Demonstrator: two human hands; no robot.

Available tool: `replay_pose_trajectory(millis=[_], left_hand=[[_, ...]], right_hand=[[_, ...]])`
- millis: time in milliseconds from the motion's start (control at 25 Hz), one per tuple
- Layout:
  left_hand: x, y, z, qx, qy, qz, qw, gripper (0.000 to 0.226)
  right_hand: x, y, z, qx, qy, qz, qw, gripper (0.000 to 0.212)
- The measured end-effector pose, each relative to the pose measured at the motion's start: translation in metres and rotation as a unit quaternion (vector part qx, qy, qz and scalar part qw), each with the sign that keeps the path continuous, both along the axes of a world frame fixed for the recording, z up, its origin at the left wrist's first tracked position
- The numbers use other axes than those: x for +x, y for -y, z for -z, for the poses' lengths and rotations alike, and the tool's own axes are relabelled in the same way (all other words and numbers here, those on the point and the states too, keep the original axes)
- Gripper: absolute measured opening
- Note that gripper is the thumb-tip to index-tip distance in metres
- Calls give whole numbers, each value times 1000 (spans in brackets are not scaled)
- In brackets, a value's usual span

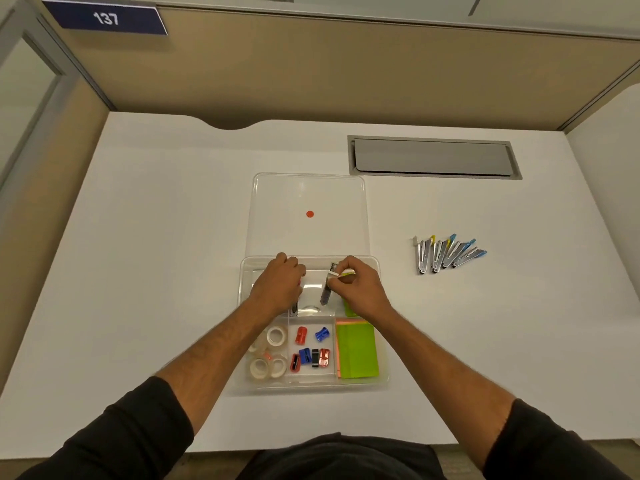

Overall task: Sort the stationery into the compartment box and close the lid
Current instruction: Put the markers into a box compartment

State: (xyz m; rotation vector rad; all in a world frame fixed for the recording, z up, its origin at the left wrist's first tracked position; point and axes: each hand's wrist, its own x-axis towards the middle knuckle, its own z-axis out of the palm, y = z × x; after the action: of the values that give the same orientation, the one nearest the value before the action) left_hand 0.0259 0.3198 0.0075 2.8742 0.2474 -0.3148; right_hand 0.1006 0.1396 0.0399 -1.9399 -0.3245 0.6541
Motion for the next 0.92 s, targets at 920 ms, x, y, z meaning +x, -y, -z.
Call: replay_pose_trajectory(millis=[920], left_hand=[[-7,-12,-5,-140,-25,-19,990,28]], right_hand=[[-5,-61,40,-200,-12,-131,971,34]])
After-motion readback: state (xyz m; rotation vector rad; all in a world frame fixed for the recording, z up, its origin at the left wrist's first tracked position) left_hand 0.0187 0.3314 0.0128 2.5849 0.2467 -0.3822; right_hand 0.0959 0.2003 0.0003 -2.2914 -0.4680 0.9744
